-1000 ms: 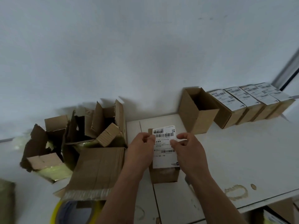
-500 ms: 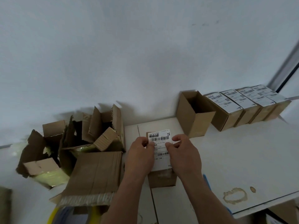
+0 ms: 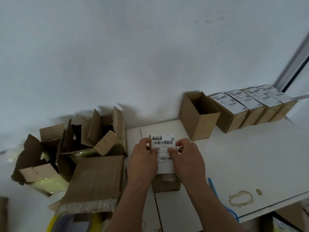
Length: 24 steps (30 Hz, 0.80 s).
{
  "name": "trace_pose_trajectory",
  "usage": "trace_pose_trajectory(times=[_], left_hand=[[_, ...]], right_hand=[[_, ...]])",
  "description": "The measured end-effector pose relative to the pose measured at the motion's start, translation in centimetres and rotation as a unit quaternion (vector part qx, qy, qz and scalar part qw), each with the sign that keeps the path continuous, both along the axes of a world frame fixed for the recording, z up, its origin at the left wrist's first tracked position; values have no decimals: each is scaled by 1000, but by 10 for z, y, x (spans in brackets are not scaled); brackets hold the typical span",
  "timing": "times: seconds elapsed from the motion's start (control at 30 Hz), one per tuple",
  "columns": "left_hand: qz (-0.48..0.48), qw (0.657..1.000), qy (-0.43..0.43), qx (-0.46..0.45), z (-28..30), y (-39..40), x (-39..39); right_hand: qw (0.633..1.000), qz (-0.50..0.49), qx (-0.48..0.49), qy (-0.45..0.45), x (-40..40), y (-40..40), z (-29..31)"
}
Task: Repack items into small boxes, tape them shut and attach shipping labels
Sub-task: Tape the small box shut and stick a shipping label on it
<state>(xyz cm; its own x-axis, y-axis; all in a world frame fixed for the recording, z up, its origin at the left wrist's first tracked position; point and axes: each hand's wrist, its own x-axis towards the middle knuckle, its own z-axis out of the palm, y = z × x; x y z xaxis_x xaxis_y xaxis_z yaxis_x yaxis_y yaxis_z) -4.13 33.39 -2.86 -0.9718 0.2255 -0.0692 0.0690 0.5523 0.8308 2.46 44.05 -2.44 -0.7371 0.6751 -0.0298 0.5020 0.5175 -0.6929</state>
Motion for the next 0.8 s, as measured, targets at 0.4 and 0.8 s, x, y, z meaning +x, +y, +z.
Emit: trace_pose_trajectory(times=[0.4,0.8], left_hand=[[-18,1000,-8,15,-2,-6,2],[-4,987,-84,136,9,-12,1]], right_hand=[[998,-4,-43,54,1,3,-7],[991,8,-107,78,5,3,-6]])
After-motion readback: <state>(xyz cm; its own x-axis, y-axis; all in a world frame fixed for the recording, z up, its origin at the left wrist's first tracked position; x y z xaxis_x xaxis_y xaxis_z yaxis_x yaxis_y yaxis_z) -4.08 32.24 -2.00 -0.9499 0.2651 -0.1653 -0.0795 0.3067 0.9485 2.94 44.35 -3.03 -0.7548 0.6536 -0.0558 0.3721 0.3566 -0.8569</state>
